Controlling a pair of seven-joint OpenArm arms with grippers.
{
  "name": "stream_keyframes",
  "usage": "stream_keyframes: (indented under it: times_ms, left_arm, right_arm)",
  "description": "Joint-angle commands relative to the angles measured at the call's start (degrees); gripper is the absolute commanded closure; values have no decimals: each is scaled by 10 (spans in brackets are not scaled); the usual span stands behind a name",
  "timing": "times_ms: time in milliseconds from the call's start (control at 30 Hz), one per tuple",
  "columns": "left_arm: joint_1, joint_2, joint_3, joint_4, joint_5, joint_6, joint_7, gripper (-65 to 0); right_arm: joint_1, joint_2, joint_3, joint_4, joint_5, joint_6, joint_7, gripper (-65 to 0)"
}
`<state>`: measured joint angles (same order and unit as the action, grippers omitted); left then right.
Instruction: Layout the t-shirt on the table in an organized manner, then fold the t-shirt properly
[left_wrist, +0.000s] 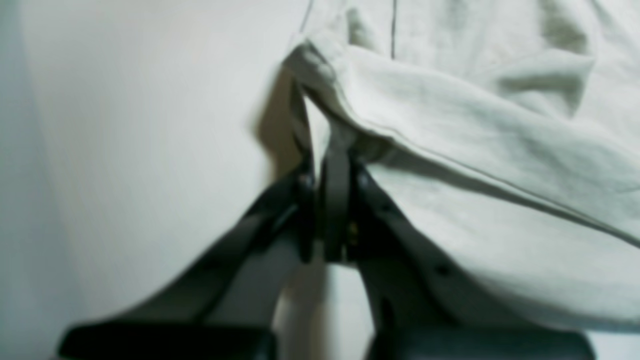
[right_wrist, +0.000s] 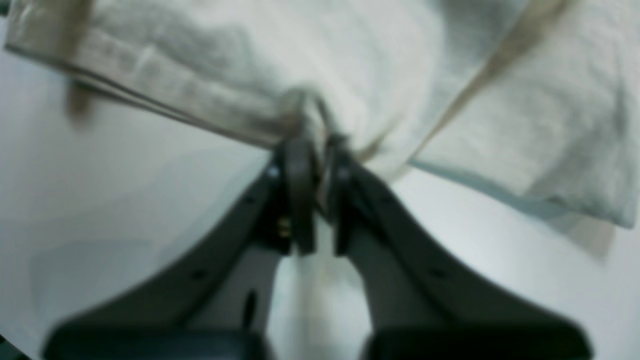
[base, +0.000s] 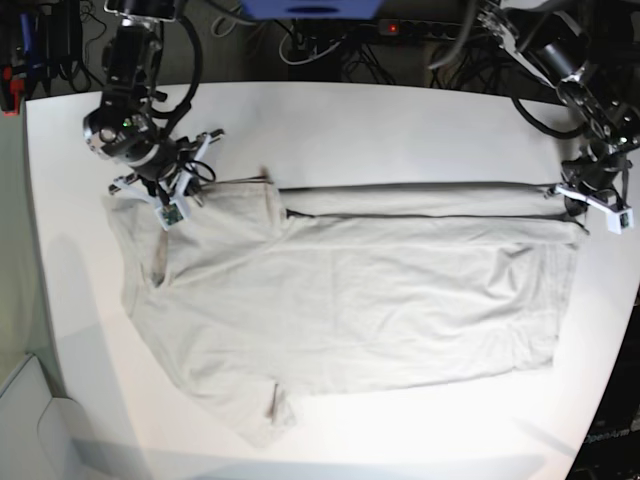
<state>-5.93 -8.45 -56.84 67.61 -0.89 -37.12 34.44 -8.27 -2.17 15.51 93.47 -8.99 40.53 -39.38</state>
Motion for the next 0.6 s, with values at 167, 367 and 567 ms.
stream_keyframes:
  times_ms: [167,367,567]
  left_arm:
    - [-9,-11,0,13,-7,0,-12,-2]
    - [-9,-11,0,13,-7,0,-12,-2]
    - [-9,-12,0,13,-7,0,-12,-2]
  right_arm:
    - [6,13,0,33,-5,-5,-10,0]
    - [42,16,-4,97,-5,-5,-30,0]
    - [110,29,-54,92,-5,-5,-74,0]
